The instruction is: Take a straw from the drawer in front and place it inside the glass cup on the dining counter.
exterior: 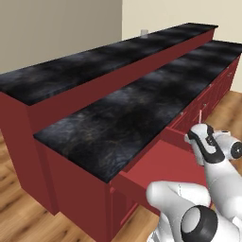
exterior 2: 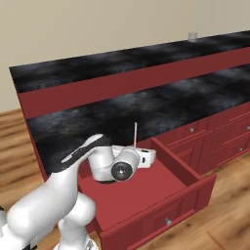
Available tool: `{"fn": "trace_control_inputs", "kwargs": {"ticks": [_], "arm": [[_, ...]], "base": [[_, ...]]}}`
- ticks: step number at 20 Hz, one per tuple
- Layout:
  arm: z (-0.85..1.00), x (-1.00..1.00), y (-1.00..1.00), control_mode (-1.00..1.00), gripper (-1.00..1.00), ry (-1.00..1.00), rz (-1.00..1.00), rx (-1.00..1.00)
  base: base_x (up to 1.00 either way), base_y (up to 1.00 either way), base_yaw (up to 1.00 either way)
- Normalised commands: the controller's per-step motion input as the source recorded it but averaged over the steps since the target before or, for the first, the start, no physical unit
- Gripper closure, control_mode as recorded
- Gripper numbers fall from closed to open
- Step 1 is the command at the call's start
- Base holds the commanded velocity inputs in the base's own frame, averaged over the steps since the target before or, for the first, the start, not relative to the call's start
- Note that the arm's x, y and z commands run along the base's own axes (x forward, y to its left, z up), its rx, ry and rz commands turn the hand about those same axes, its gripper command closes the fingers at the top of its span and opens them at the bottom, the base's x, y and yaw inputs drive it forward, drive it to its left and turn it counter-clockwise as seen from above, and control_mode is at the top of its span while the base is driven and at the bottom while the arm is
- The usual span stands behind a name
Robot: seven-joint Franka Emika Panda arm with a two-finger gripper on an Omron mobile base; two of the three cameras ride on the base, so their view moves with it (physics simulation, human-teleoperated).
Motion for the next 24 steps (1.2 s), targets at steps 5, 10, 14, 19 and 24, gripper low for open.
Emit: {"fn": "trace_control_inputs", "kwargs": {"ticks": [5,10,14,19,24], "arm": [[1.00,0.13,0.06,-1.00,1.00,0.00,0.00,0.00],[1.00,0.04,0.17,-1.00,1.00,0.08,0.00,0.00],[0.87,-0.20,0.34,-1.00,1.00,0.19,-0.02,0.09],[0.26,-0.36,0.52,-1.00,1.00,0.06,-0.08,0.09],[0.00,-0.11,0.66,-1.00,1.00,0.00,-0.09,0.01]], "base": [[0.00,0.00,0.00],[0.00,0.00,0.00],[0.00,0.00,0.00],[0.00,0.00,0.00],[0.00,0.00,0.00]]}}
